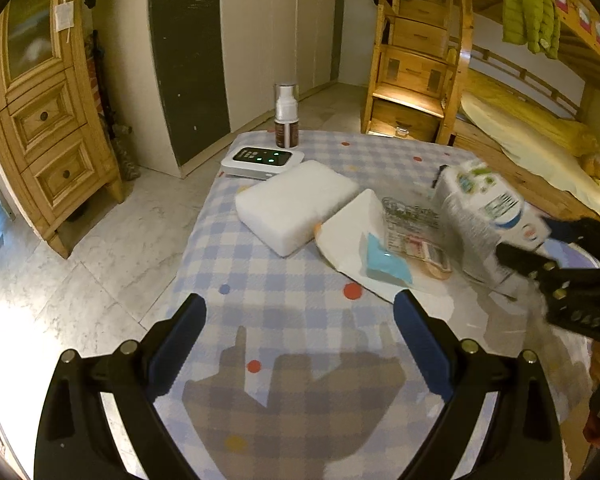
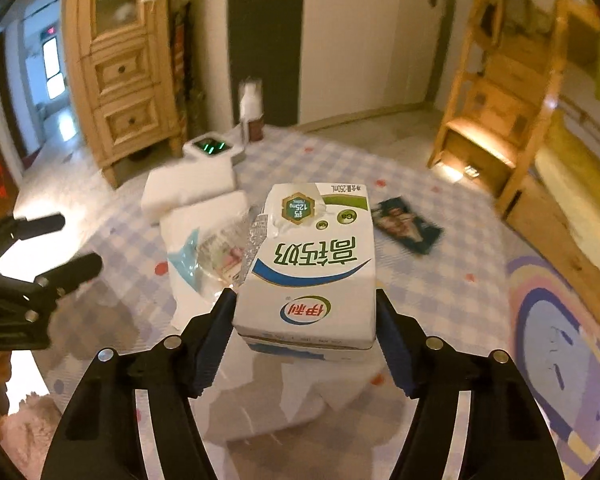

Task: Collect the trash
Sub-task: 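Grasp the white milk carton with the right gripper, then grasp the clear plastic wrapper with the left gripper while the right gripper holds the carton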

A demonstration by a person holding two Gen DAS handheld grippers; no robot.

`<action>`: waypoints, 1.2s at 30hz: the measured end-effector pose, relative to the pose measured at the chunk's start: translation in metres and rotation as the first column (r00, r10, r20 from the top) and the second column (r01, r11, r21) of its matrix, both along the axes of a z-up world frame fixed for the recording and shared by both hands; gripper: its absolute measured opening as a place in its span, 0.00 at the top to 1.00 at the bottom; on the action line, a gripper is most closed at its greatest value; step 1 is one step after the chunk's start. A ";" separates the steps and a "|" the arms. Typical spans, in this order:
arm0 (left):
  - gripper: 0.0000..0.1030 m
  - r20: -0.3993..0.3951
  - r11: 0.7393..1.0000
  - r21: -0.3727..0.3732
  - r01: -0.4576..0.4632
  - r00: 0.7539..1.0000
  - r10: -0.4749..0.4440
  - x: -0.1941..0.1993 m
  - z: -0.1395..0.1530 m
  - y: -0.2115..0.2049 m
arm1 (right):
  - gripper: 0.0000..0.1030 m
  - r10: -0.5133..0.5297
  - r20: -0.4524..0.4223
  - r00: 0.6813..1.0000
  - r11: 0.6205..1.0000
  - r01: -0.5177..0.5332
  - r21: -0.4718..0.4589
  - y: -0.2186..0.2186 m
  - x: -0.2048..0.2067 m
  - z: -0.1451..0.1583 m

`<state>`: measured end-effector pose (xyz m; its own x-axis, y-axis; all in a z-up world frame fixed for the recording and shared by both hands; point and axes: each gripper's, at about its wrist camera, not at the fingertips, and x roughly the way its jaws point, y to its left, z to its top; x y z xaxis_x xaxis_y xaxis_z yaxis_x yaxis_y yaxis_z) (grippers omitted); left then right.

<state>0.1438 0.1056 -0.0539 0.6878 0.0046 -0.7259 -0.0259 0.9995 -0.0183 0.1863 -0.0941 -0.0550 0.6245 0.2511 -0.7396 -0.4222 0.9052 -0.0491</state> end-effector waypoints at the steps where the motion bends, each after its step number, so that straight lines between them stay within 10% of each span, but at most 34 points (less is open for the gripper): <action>1: 0.11 0.001 1.000 -0.003 0.008 1.000 -0.008 0.000 0.000 -0.003 | 0.34 -0.027 0.018 0.999 1.000 0.027 0.002 -0.005 -0.005 0.005; 26: 0.41 -0.128 0.988 -0.073 0.137 0.981 -0.145 0.078 -0.039 -0.049 | 0.34 -0.087 -0.084 0.993 0.996 0.088 0.010 -0.031 -0.017 -0.029; 34: 1.00 -0.070 0.980 -0.135 0.147 0.985 -0.157 0.068 -0.024 -0.051 | 0.33 -0.098 -0.100 0.990 0.993 0.103 0.051 -0.036 -0.015 -0.030; 36: 1.00 -0.029 0.978 -0.147 0.149 0.987 -0.155 0.059 -0.013 -0.049 | 0.33 -0.101 -0.101 0.990 0.993 0.107 0.054 -0.036 -0.015 -0.030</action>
<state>0.2023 0.0563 -0.0665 0.6425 -0.2045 -0.7385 0.1226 0.9787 -0.1644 0.1712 -0.1306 -0.0851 0.5746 0.2337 -0.7844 -0.3258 0.9445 0.0427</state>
